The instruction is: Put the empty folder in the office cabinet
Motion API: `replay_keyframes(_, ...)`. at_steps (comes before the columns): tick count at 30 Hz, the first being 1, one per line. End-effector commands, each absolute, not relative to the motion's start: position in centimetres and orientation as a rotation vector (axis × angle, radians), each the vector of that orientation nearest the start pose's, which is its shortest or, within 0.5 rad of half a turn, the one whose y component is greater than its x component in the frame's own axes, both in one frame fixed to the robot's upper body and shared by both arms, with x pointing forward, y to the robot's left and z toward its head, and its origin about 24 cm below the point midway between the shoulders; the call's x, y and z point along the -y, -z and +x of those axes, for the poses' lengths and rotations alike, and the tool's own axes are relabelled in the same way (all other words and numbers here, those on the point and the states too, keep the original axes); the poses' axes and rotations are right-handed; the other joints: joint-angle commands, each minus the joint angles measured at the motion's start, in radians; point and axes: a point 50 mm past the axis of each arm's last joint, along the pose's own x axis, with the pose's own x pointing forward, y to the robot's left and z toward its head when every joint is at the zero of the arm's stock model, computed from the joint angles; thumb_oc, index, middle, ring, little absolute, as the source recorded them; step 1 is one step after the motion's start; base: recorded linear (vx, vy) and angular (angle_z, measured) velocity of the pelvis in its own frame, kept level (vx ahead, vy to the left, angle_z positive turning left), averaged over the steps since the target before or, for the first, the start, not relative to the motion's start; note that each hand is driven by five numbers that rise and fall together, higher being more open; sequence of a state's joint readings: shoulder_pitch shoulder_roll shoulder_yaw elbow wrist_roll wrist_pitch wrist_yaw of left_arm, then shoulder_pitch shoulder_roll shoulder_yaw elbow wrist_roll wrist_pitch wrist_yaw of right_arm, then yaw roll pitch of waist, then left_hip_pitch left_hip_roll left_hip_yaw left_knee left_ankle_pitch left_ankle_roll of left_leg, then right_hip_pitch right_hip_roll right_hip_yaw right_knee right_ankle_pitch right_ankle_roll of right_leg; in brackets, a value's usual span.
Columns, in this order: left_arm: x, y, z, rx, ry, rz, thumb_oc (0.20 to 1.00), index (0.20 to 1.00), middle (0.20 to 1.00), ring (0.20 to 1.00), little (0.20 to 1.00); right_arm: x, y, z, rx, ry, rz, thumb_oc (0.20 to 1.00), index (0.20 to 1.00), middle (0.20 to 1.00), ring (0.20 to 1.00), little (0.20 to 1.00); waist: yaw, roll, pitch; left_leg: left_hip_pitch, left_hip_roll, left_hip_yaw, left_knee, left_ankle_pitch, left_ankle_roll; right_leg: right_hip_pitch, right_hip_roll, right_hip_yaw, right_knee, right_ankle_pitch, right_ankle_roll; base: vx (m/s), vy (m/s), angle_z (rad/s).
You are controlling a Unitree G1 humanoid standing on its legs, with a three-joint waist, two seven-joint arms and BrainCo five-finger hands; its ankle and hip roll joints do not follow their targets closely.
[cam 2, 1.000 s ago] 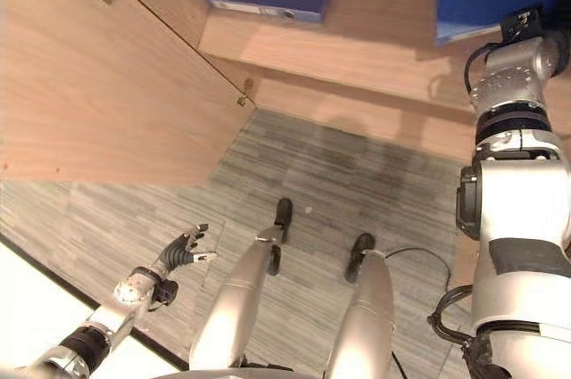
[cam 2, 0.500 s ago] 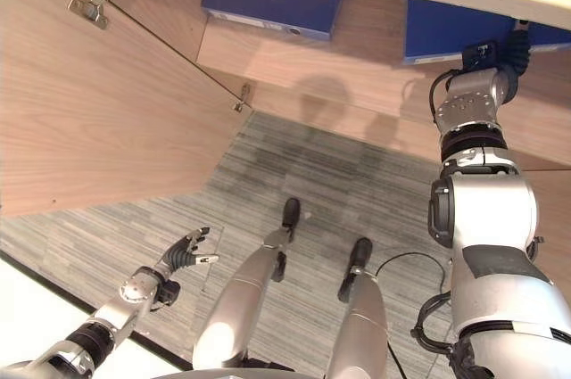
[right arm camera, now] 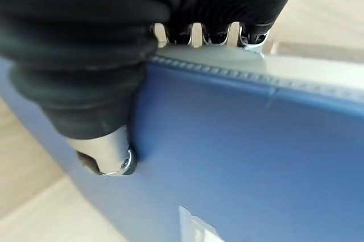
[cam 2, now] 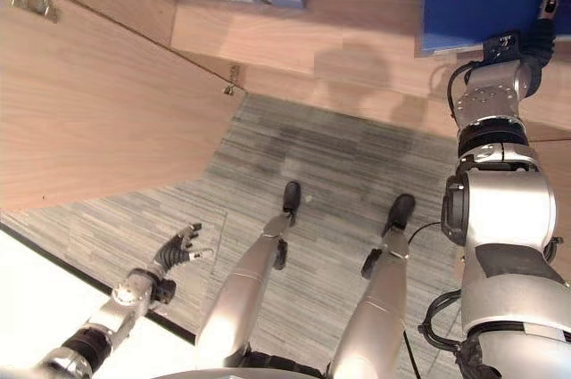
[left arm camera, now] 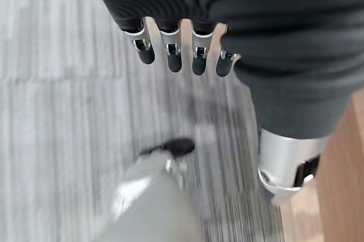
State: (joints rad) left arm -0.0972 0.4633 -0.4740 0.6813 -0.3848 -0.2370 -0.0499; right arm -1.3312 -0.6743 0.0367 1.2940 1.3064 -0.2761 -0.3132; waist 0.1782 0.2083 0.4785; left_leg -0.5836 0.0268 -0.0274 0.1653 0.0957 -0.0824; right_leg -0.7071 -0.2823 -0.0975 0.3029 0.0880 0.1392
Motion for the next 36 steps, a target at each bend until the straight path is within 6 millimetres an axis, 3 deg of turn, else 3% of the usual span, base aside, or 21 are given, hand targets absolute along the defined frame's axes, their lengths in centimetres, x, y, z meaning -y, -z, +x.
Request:
replay_keyframes(1, -21.8, 6.8, 21.8, -0.490, 0.236, 0.257, 1.000, 1.000, 1.000, 1.000, 1.000, 34.5, -32.1, 36.3, 0.659, 0.624, 0.830, 0.200, 0.200, 0.200, 0.200, 0.200, 0.025, 0.016, -0.048, 0.008, -0.004, -0.012, 0.027, -0.099, -0.030, 0.027, -0.021, 0.023, 0.109, -0.141, 0.048, 0.11, -0.126, -0.05)
replay_keyframes(11, -19.9, 7.5, 21.2, -0.509, 0.314, 0.273, 1.000, 1.000, 1.000, 1.000, 1.000, 33.4, -32.1, 36.9, 0.659, 0.634, 0.919, 0.200, 0.200, 0.200, 0.200, 0.200, 0.025, 0.063, -0.057, 0.066, 0.024, -0.040, -0.052, -0.080, -0.049, -0.005, 0.004, 0.029, 0.186, -0.217, 0.036, 0.07, -0.056, 0.02)
replay_keyframes(18, -19.0, 7.2, 21.8, -0.474, 0.319, 0.319, 1.000, 1.000, 1.000, 1.000, 1.000, 34.1, -30.6, 36.7, 0.573, 0.827, 1.044, 0.200, 0.200, 0.200, 0.200, 0.200, 0.011, 0.079, -0.064, 0.092, 0.020, -0.055, -0.067, -0.086, -0.053, -0.007, 0.004, 0.025, 0.240, -0.257, 0.029, 0.06, -0.011, 0.10)
replay_keyframes(22, -18.6, 6.9, 22.7, -0.450, 0.289, 0.371, 1.000, 1.000, 1.000, 1.000, 1.000, 32.0, -30.5, 37.6, 0.464, 0.916, 1.025, 0.200, 0.200, 0.200, 0.200, 0.200, -0.015, 0.055, -0.041, 0.081, 0.023, -0.063, -0.036, -0.107, -0.053, -0.040, 0.015, 0.032, 0.309, -0.291, 0.015, 0.04, -0.031, 0.11)
replay_keyframes(24, -18.6, 6.7, 23.0, -0.436, 0.276, 0.380, 1.000, 1.000, 1.000, 1.000, 1.000, 31.2, -31.1, 37.9, 0.443, 0.917, 0.991, 0.200, 0.200, 0.200, 0.200, 0.200, -0.026, 0.039, -0.037, 0.071, 0.018, -0.065, 0.003, -0.144, -0.055, -0.047, 0.020, 0.048, 0.348, -0.330, 0.013, 0.10, -0.039, 0.06)
replay_keyframes(26, -18.7, 6.5, 23.3, -0.429, 0.246, 0.378, 1.000, 1.000, 1.000, 1.000, 1.000, 31.0, -30.8, 38.0, 0.408, 0.948, 0.946, 0.200, 0.200, 0.200, 0.200, 0.200, -0.039, 0.016, -0.019, 0.039, 0.017, -0.068, 0.077, -0.182, -0.053, -0.061, 0.020, 0.057, 0.402, -0.364, 0.000, -0.04, -0.042, 0.05)
replay_keyframes(27, -18.7, 6.5, 23.3, -0.429, 0.246, 0.378, 1.000, 1.000, 1.000, 1.000, 1.000, 31.0, -30.9, 38.0, 0.408, 0.948, 0.946, 0.200, 0.200, 0.200, 0.200, 0.200, -0.038, 0.017, -0.012, 0.027, 0.017, -0.062, 0.080, -0.159, -0.051, -0.072, 0.017, 0.048, 0.398, -0.334, -0.005, 0.00, -0.035, 0.03)
replay_keyframes(29, -18.9, 6.5, 23.4, -0.427, 0.233, 0.390, 1.000, 1.000, 1.000, 1.000, 1.000, 30.5, -31.1, 38.1, 0.402, 0.953, 0.932, 0.200, 0.200, 0.200, 0.200, 0.200, -0.045, -0.002, -0.009, 0.003, 0.016, -0.072, 0.145, -0.209, -0.050, -0.069, 0.019, 0.062, 0.440, -0.388, -0.011, 0.06, -0.032, 0.07)
replay_keyframes(36, -19.6, 6.1, 23.7, -0.418, 0.196, 0.391, 1.000, 1.000, 1.000, 1.000, 1.000, 30.2, -32.3, 38.0, 0.425, 0.952, 0.910, 0.200, 0.200, 0.200, 0.200, 0.200, -0.054, -0.020, 0.014, -0.068, 0.014, -0.086, 0.265, -0.257, -0.046, -0.097, 0.018, 0.071, 0.521, -0.433, -0.029, 0.00, -0.019, 0.04)
